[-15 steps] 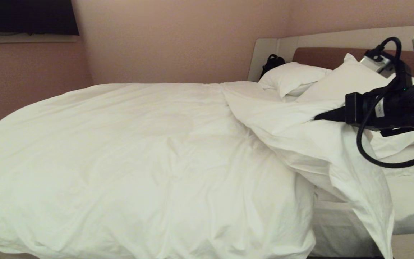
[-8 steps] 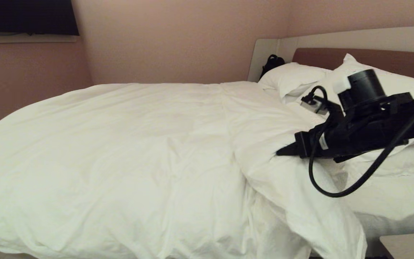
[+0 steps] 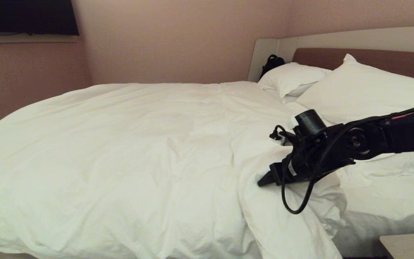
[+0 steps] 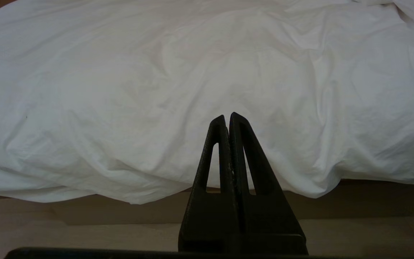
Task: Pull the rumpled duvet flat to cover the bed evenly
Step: Flatten the corners of the folded blanket
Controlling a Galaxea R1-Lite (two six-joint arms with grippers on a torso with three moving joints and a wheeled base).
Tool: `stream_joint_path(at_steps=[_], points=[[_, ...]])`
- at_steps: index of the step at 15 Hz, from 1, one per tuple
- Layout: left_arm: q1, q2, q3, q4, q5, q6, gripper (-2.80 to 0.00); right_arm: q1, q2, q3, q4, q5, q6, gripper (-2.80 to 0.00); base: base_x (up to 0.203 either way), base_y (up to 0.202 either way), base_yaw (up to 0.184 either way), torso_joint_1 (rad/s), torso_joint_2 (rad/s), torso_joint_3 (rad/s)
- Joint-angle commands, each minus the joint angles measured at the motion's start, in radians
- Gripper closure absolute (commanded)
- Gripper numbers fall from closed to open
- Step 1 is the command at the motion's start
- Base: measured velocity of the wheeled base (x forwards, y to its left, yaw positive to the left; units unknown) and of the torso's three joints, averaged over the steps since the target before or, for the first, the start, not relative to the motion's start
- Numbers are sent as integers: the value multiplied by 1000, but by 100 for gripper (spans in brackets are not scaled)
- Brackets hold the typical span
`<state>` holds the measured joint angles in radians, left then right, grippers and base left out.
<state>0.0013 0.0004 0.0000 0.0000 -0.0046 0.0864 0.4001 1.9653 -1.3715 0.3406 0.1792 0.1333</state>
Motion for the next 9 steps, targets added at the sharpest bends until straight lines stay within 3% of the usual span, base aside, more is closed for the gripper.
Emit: stream_joint_path(at_steps=[1,3,9], points=[[0,0,0,0,0,0,0,7,69,-1,2,-35,-1,-280,0,0,0,0,0,0],[0,0,0,0,0,0,0,7,108,-15,3,-81,-7,-280,0,0,0,0,0,0],[0,0,0,0,0,1,0,5,20,-10,48,-84,-13,-280,0,0,0,0,0,0]])
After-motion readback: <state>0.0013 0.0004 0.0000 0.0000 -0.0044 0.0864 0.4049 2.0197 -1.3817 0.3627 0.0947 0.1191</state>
